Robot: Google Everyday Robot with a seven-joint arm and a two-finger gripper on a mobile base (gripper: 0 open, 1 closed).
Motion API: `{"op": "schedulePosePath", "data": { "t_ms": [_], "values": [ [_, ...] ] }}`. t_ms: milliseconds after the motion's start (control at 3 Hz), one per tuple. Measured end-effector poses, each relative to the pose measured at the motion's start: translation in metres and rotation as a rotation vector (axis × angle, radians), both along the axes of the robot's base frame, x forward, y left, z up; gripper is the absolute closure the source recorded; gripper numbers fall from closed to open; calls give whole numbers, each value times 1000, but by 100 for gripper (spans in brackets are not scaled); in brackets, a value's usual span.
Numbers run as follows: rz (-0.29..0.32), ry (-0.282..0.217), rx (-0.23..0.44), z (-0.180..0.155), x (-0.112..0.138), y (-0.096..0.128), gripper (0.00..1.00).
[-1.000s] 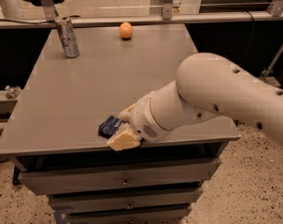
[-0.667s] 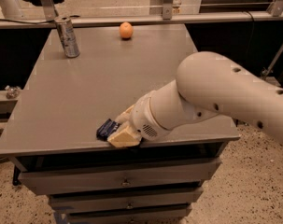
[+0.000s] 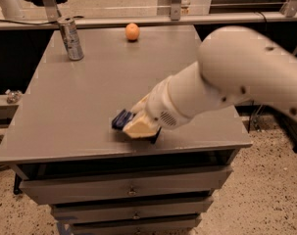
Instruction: Move rxbar blueberry near orange
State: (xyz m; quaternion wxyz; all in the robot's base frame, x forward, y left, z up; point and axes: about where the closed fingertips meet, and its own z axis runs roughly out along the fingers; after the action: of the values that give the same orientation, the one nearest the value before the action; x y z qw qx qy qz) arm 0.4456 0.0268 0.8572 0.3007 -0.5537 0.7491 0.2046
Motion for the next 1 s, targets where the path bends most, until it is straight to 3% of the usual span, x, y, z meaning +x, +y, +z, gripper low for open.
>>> {"op": "schedulePosePath", "data": {
  "t_ms": [333, 667, 1000],
  "values": [
    [-69, -40, -85, 51, 33, -60, 100],
    [-96, -99, -87, 90, 45, -79, 100],
    [-95, -99, -87, 91, 44, -79, 100]
  ]
}}
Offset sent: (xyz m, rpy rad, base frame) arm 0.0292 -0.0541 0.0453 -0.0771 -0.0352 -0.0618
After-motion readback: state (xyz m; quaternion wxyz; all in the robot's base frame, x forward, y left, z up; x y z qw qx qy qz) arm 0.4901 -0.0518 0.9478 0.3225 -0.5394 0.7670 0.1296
